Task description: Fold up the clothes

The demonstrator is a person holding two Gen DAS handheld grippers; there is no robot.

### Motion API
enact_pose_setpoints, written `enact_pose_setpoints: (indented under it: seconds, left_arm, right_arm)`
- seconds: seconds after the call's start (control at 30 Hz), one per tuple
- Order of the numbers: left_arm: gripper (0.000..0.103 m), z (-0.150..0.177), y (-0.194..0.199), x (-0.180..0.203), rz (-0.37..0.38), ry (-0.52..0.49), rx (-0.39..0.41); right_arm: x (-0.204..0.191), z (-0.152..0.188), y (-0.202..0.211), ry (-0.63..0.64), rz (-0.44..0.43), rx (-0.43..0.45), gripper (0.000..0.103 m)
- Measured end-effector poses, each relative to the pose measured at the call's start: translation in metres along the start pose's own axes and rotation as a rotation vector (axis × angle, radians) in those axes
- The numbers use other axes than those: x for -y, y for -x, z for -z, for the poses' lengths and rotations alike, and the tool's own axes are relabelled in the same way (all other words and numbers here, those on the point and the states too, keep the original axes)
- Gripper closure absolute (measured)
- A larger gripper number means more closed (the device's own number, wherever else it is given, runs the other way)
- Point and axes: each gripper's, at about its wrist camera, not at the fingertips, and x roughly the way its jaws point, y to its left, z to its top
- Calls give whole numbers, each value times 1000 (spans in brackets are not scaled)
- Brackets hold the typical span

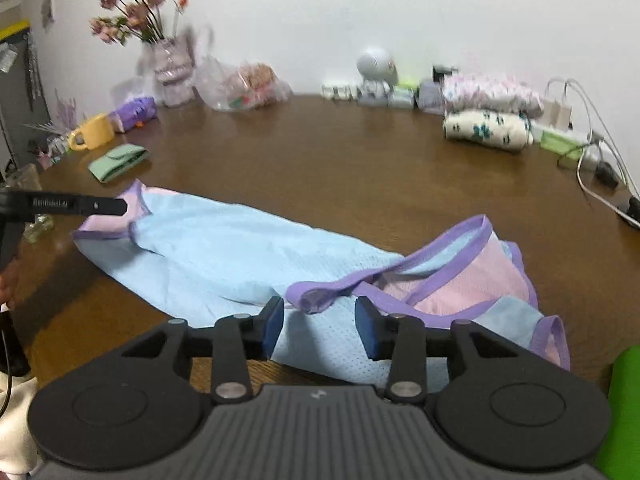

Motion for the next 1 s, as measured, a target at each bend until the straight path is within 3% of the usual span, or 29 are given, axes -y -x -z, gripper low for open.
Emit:
enact_pose_setpoints:
  seconds: [0.1, 0.23, 0.37, 0.57, 0.67, 0.73, 0.83, 1.0]
  left_arm:
    - [65, -2, 9, 4, -43, 34, 29]
    - [61, 3, 11, 4, -135, 102, 2]
    - [57, 9, 0, 9, -148, 126, -41]
    - [56, -1, -30, 17, -149, 75, -104]
    - [68, -1, -43, 16, -146, 60, -118]
    - [99, -1, -51, 15, -144, 51, -127]
    - [100, -2, -64, 14, -141, 37, -141]
    - [98, -2, -62, 4, -166, 70, -97]
  right_arm:
    - [8, 5, 5, -18, -9, 47, 60]
    - [24, 13, 4, -54, 2, 45, 60]
    - [27, 17, 2, -66, -35, 49, 60]
    - [20, 16, -9, -59, -43, 46, 60]
    - [18, 14, -14, -53, -38, 52, 60]
    - [15, 13, -17, -38, -35, 55, 60]
    - [11, 12, -23, -15, -37, 54, 60]
    - [7, 11, -34, 0, -28, 50, 60]
